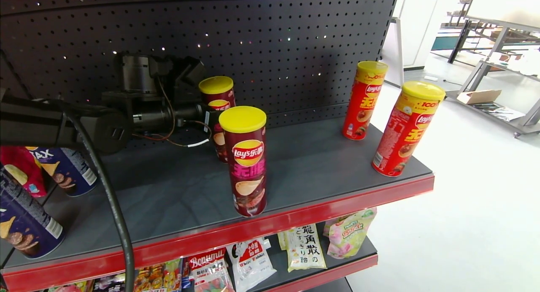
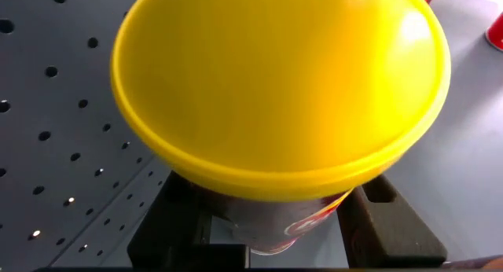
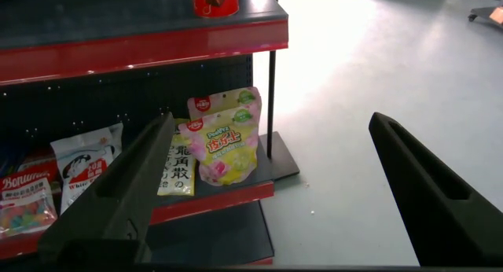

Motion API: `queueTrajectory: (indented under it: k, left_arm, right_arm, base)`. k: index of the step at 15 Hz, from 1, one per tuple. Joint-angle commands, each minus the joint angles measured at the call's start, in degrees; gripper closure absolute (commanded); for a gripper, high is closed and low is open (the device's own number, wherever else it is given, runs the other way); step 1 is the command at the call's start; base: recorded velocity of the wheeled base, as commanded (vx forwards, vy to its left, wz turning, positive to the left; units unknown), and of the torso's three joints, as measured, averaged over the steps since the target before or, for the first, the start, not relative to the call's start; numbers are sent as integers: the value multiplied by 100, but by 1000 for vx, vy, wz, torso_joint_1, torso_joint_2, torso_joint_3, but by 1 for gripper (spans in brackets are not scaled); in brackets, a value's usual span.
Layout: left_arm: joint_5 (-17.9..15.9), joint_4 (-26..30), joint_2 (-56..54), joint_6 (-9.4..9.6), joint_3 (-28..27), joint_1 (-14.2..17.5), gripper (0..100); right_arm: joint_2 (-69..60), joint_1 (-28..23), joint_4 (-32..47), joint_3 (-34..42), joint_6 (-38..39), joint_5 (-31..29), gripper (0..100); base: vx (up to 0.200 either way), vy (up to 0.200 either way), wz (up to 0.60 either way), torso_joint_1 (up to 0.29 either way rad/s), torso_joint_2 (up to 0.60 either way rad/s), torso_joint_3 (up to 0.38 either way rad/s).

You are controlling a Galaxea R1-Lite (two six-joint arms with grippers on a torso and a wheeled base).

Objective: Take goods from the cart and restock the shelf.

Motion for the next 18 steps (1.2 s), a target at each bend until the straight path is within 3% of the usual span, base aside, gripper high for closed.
queueTrajectory:
  k: [1, 11, 12, 18]
  left_arm:
    - [-5, 3, 21, -3, -69, -14, 100]
    - [12, 3, 91, 15, -105, -41, 100]
    - [12, 3, 91, 15, -78, -41, 0]
    - [21, 38, -40, 6, -61, -50, 0]
  right_arm:
    - [-2, -1, -1, 0, -2, -4, 0]
    - [-2, -1, -1, 0, -2, -4, 0]
    - [-2, -1, -1, 0, -2, 5, 0]
    - [-2, -1, -1, 0, -2, -4, 0]
  base:
    - [0, 0, 0, 0, 0, 0]
    - [0, 0, 0, 0, 0, 0]
    - [0, 0, 0, 0, 0, 0]
    - [0, 0, 0, 0, 0, 0]
